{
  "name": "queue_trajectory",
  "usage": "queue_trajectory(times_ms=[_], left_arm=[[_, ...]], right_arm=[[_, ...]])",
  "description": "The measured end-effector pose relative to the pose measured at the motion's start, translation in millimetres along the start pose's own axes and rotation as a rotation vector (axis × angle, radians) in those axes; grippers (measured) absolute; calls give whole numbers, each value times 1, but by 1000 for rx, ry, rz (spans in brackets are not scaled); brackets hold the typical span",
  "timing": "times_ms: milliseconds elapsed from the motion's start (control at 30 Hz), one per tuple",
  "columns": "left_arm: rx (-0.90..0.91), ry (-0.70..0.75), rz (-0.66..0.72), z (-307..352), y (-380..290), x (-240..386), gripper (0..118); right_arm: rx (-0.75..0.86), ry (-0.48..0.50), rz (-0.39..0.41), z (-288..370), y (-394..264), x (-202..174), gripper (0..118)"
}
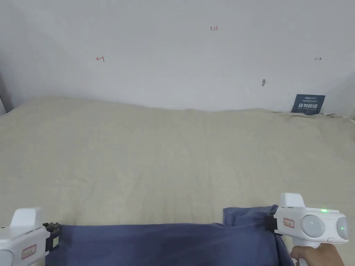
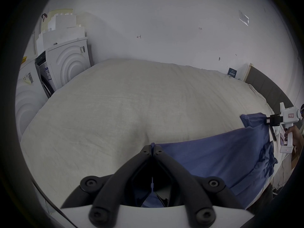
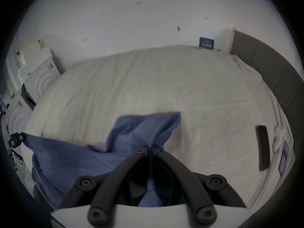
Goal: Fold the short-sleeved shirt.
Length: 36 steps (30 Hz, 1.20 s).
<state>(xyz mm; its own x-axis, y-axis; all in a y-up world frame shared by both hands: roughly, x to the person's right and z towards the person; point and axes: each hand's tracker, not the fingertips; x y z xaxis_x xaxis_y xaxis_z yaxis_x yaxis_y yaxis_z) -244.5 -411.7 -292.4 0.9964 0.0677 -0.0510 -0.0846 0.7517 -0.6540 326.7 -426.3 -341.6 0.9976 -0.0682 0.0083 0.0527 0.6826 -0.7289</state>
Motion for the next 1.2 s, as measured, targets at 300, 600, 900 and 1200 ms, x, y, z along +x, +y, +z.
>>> queue_trajectory(times_ms=[300,600,900,1200], left_arm=[[38,-58,41,36,-17,-19,0],[20,-109,61,66,-46,-47,0],[-158,-71,-20,63,-102,-58,0],[-279,20,-112,49,-143,-25,0]], right_arm=[[78,-11,30,64,-27,-4,3],[97,-26,61,122,-74,-9,3],[-81,-104,106,124,-156,-13,3],[-160,-158,122,92,-209,-18,3]])
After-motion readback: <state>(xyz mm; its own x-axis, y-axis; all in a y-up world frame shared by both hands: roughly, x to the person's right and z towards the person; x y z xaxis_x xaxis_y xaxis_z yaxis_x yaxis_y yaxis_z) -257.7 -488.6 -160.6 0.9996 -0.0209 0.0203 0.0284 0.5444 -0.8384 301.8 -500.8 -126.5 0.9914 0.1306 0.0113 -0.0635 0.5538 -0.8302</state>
